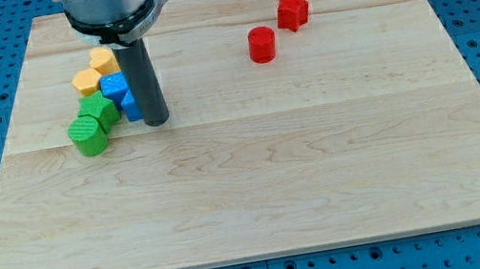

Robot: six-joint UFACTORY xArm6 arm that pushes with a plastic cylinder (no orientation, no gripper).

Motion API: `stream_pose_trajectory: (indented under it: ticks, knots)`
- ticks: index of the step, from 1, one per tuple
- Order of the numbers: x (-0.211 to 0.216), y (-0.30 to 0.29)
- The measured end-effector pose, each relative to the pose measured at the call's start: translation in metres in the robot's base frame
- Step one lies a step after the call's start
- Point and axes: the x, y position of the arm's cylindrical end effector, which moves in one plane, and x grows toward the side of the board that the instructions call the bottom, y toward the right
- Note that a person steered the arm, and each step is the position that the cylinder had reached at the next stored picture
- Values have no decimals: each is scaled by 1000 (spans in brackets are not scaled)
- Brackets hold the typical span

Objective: Move your arm towards the yellow hexagon

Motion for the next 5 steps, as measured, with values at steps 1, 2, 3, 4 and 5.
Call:
stream_pose_trajectory:
  ticks: [1,2,3,4,5]
  knots:
    - [19,13]
    - [67,14]
    - [120,-16]
    - [128,-93]
    - [124,-200]
